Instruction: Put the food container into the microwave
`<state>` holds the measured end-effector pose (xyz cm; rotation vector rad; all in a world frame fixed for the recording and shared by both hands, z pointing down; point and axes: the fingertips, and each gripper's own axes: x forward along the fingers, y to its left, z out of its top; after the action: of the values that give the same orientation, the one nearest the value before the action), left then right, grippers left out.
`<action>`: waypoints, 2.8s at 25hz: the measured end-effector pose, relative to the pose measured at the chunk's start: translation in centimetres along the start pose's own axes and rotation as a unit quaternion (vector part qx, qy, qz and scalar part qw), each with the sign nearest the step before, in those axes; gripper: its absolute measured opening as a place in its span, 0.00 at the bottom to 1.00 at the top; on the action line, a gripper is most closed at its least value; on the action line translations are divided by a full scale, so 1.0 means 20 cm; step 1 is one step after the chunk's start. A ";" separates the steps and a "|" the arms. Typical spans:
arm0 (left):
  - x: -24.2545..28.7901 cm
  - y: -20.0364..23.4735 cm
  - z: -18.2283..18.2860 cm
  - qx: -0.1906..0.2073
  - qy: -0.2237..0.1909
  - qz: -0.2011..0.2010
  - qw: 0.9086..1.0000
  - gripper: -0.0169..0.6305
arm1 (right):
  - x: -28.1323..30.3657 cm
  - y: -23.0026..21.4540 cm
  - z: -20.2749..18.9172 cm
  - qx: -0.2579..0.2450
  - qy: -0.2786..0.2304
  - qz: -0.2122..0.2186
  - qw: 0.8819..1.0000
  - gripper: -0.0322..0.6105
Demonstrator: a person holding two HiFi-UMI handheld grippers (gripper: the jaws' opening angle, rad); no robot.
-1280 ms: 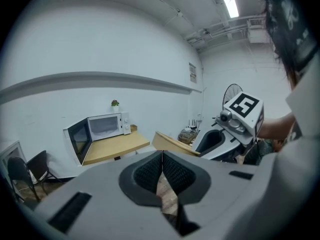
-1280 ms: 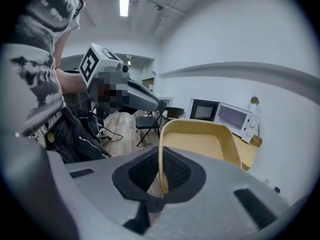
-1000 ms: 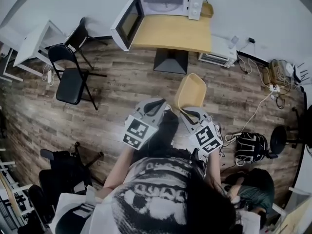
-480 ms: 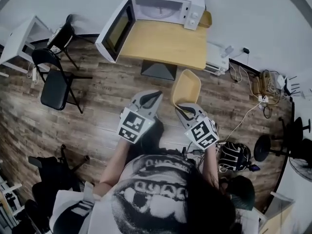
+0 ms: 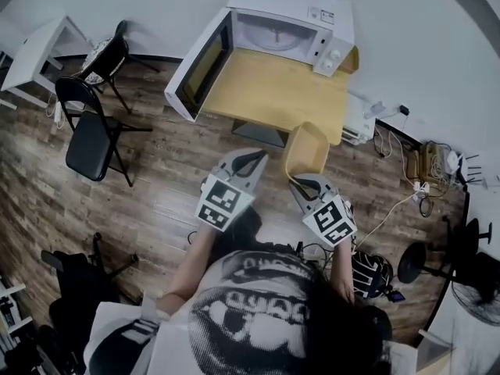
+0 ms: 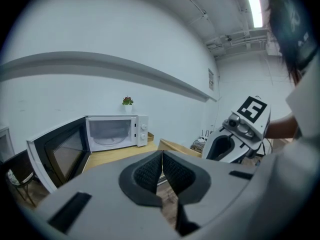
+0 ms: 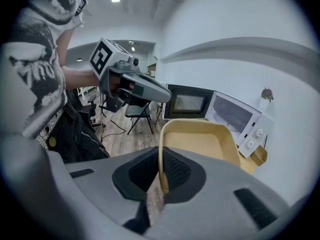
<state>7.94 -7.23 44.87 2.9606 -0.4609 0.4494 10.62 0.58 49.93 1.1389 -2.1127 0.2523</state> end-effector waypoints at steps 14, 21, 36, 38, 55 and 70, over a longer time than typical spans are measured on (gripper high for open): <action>0.06 0.20 0.03 -0.003 0.006 0.014 1.000 0.03 | 0.19 -0.19 0.09 -0.016 0.006 0.021 1.000 0.08; 0.02 0.20 -0.04 -0.018 0.014 0.025 0.999 0.03 | 0.22 -0.16 0.06 -0.022 0.018 0.037 0.999 0.08; 0.06 0.55 -0.03 -0.049 0.013 0.117 0.992 0.03 | 0.53 -0.48 0.23 -0.079 -0.002 0.103 0.992 0.08; 0.08 0.63 0.01 -0.046 0.009 0.130 0.990 0.03 | 0.58 -0.57 0.29 -0.093 -0.005 0.107 0.990 0.08; 0.35 0.99 0.17 -0.044 -0.001 0.172 0.984 0.03 | 1.14 -1.20 0.25 -0.214 0.084 0.143 0.963 0.09; 0.42 1.14 0.14 -0.058 0.012 0.193 0.979 0.03 | 1.57 -1.80 0.32 -0.156 0.101 0.060 0.981 0.09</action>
<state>9.25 -31.57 46.29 2.7481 -1.0278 0.4742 24.74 -44.22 60.77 0.7696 -1.9585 0.0824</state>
